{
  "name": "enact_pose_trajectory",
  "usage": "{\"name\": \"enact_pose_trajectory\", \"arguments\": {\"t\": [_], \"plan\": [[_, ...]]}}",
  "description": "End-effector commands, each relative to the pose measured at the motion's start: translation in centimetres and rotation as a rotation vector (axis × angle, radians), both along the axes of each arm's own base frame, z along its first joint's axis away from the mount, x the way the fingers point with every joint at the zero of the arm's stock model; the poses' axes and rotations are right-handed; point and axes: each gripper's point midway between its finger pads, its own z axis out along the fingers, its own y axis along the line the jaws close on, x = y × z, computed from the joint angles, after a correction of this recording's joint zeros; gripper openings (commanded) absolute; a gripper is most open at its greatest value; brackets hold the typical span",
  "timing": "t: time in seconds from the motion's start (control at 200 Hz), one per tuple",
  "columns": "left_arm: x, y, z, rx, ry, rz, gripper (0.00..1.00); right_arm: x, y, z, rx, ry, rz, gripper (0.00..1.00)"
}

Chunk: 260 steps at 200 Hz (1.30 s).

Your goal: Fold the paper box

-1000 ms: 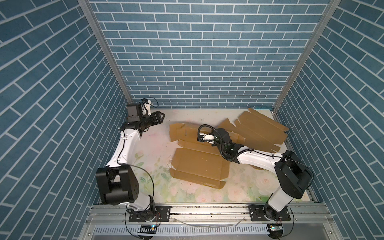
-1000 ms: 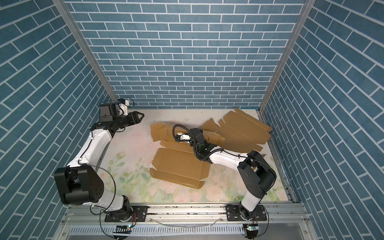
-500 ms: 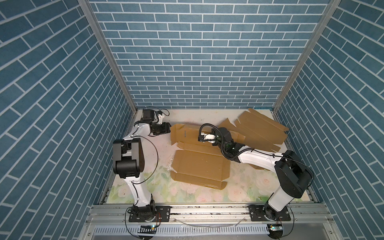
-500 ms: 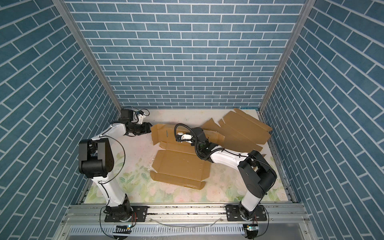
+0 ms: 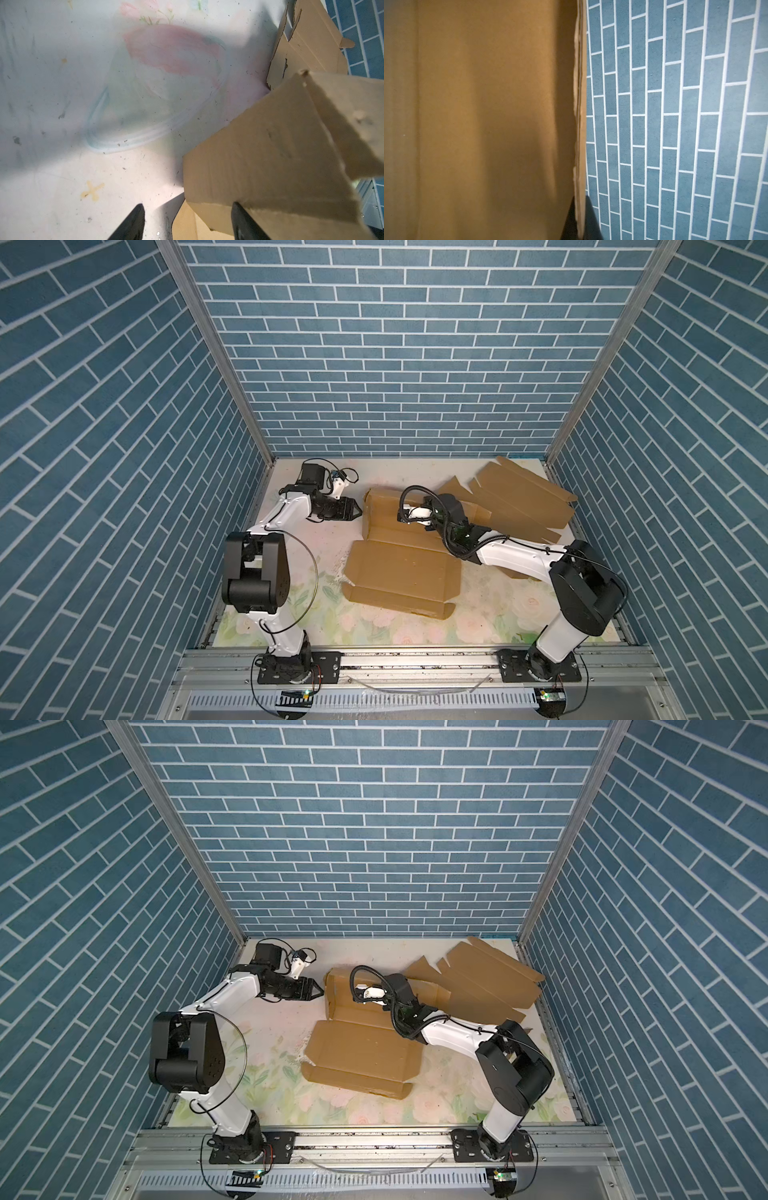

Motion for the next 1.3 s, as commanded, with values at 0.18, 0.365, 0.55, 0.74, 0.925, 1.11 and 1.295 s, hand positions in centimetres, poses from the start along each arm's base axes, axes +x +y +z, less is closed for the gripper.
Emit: {"name": "enact_pose_trajectory", "arguments": {"t": [0.18,0.365,0.55,0.74,0.925,1.11,1.295], "plan": [[-2.0,-2.5,-0.8,-0.058,-0.022,-0.019,0.69,-0.5,-0.3,0.6,-0.019,-0.023,0.022,0.00],[-1.0,-3.4,-1.3,-0.055,-0.065,-0.020,0.67,-0.8,0.0,0.4,-0.027,-0.020,0.029,0.00],[-0.2,-2.9,-2.0,-0.023,-0.109,0.008,0.65,-1.3,0.4,-0.4,-0.059,-0.097,0.033,0.00],[0.5,-2.2,-2.1,0.010,-0.176,0.035,0.64,-1.8,0.5,-0.4,-0.082,-0.202,0.043,0.00],[1.1,-2.2,-0.5,-0.032,-0.326,0.084,0.61,-2.7,0.9,-0.8,-0.121,-0.217,0.067,0.00],[1.3,-2.5,-0.4,0.025,-0.393,0.103,0.58,-3.1,1.1,-2.2,-0.149,-0.205,0.066,0.00],[1.5,-2.5,-0.2,0.076,-0.483,0.171,0.56,-3.1,1.1,-2.7,-0.156,-0.190,0.067,0.00]]}}
